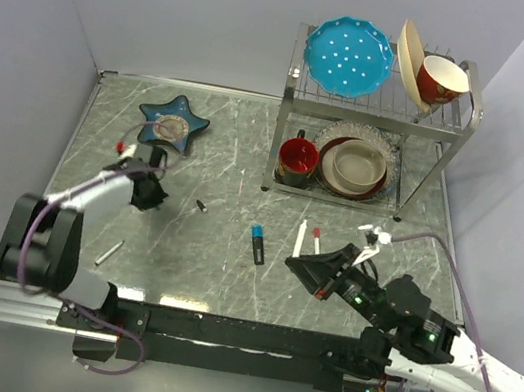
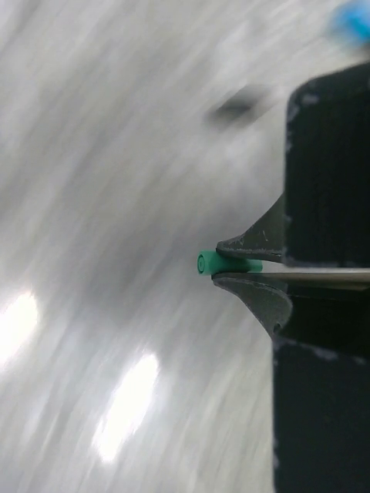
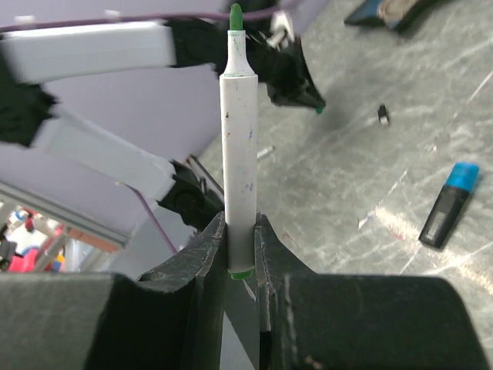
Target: Insert the pens into the pen caps
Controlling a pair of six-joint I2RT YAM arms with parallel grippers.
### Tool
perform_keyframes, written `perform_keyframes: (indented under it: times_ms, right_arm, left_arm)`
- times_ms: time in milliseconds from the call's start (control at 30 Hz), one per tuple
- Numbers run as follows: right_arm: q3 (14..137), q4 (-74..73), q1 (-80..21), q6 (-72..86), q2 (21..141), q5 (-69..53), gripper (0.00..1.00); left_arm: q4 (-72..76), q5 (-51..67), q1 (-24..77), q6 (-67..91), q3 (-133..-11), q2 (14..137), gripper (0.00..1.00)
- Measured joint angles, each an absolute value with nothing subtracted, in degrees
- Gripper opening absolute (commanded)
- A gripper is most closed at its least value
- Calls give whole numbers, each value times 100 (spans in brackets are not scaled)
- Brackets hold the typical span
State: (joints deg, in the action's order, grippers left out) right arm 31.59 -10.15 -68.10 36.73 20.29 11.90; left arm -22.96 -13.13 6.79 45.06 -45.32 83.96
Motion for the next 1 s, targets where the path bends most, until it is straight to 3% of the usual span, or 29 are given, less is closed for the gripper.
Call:
perform_keyframes:
  times_ms: [200, 400, 633, 1000]
  right_arm:
    - [3063, -528, -6810, 3771, 3232, 972, 0]
    - [3030, 242, -6810, 3771, 4578, 803, 0]
    - [3033, 917, -6810, 3883, 5518, 781, 0]
    - [3114, 1369, -6810, 4082, 5867, 784, 0]
  left_arm:
    - [-1678, -486, 2425, 4810, -4178, 6869, 1]
    - [-698, 91, 3653, 4971, -4217, 6425, 1]
    - [421, 504, 3957, 5207, -3999, 5690, 1]
    - [1009, 574, 4005, 5382, -3387, 4709, 1]
